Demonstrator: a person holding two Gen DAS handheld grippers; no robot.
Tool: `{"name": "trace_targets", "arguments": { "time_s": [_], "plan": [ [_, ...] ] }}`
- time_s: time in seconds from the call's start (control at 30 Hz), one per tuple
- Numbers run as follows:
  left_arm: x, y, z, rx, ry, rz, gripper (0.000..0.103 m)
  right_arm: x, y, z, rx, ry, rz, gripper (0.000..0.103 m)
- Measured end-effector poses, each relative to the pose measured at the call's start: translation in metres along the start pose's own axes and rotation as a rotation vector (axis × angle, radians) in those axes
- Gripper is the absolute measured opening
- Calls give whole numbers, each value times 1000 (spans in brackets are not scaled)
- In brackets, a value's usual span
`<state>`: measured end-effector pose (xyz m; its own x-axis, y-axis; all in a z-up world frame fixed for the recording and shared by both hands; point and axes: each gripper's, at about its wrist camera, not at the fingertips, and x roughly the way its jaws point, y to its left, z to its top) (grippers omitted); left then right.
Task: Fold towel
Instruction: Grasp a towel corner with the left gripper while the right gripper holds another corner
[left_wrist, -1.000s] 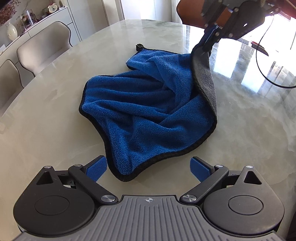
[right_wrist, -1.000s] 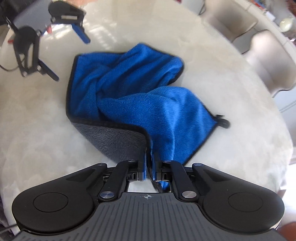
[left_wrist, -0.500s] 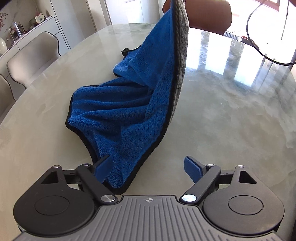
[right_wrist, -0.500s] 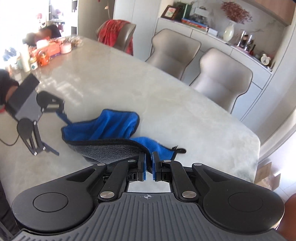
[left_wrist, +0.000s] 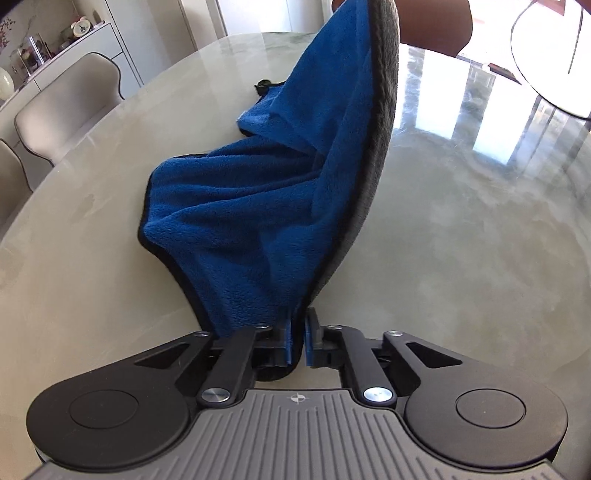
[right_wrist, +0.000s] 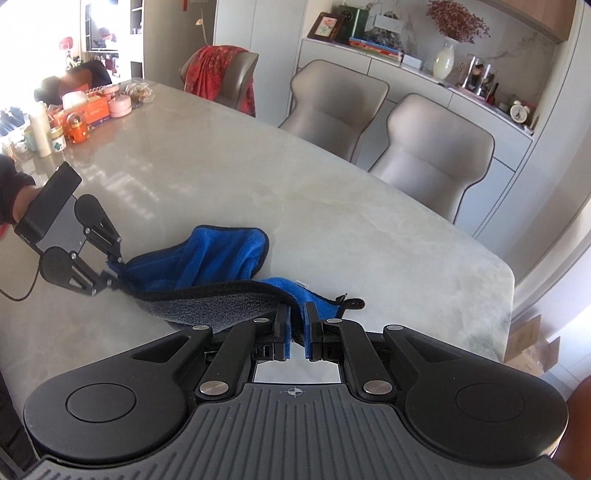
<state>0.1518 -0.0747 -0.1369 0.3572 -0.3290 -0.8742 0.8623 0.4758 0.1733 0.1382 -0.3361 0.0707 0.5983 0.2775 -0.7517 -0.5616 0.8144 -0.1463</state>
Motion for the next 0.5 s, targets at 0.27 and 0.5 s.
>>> {"name": "trace_targets", "arguments": {
  "time_s": [0.27, 0.5],
  "plan": [
    [-42, 29, 8, -117, -74, 145, 2, -25, 6, 0, 5, -59, -33, 7],
    [-133, 52, 18, -177, -204, 320, 3, -68, 12, 22, -28, -199, -65, 7]
  ]
}}
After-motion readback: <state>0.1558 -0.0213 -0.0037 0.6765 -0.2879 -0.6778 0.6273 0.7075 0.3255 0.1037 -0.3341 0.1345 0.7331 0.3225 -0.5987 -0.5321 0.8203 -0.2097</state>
